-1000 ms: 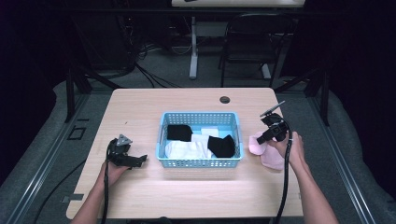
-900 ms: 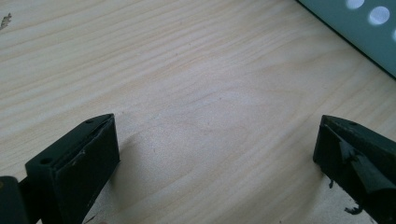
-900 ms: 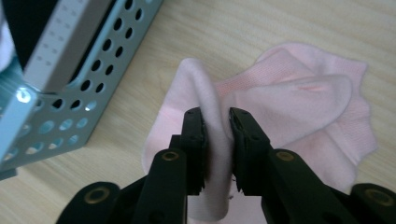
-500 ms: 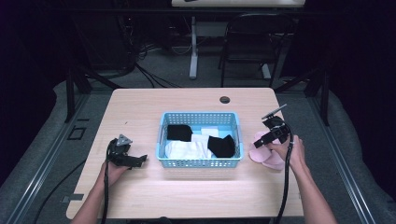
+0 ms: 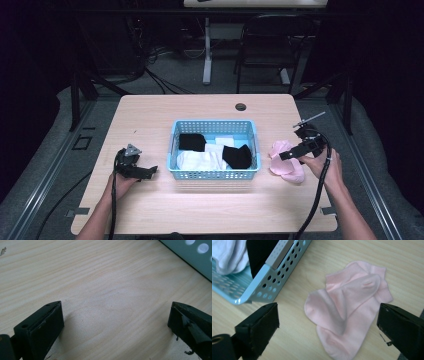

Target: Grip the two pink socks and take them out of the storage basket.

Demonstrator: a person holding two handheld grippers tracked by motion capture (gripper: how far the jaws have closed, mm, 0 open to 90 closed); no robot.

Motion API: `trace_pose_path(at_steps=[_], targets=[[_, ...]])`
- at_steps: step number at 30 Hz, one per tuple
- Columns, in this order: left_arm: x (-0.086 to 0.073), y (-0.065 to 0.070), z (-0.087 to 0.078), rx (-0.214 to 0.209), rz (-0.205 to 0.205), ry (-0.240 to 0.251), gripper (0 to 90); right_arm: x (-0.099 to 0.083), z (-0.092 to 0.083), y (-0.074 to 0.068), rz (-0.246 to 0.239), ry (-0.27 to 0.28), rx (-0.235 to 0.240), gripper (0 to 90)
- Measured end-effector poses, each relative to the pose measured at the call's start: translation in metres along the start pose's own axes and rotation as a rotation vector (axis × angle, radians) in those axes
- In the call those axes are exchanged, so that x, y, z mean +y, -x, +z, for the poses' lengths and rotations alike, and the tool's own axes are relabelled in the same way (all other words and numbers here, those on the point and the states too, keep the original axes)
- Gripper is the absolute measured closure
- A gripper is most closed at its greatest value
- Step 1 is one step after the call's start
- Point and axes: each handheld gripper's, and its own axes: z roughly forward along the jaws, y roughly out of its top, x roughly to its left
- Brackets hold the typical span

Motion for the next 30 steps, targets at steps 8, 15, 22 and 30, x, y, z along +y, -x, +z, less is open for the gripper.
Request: trace_pose_path(at_steps=[8,15,22,30], targets=[[0.000,0.000,0.000,0.004,-0.001,0.000,0.2,-0.034,-0.006,-0.011,-0.025,0.000,-0.011,1.7],[0.000,0.000,0.000,0.002,-0.002,0.000,0.2,-0.069,0.007,-0.013,-0.008,-0.024,-0.019,1.6],[0.000,0.000,0.000,0.001,-0.004,0.001,0.2,-0.091,0.019,-0.010,0.015,-0.014,-0.048,2.9],[0.000,0.000,0.000,0.002,-0.004,0.002,0.2,-0.096,0.025,-0.002,0.042,-0.054,-0.050,3.3]])
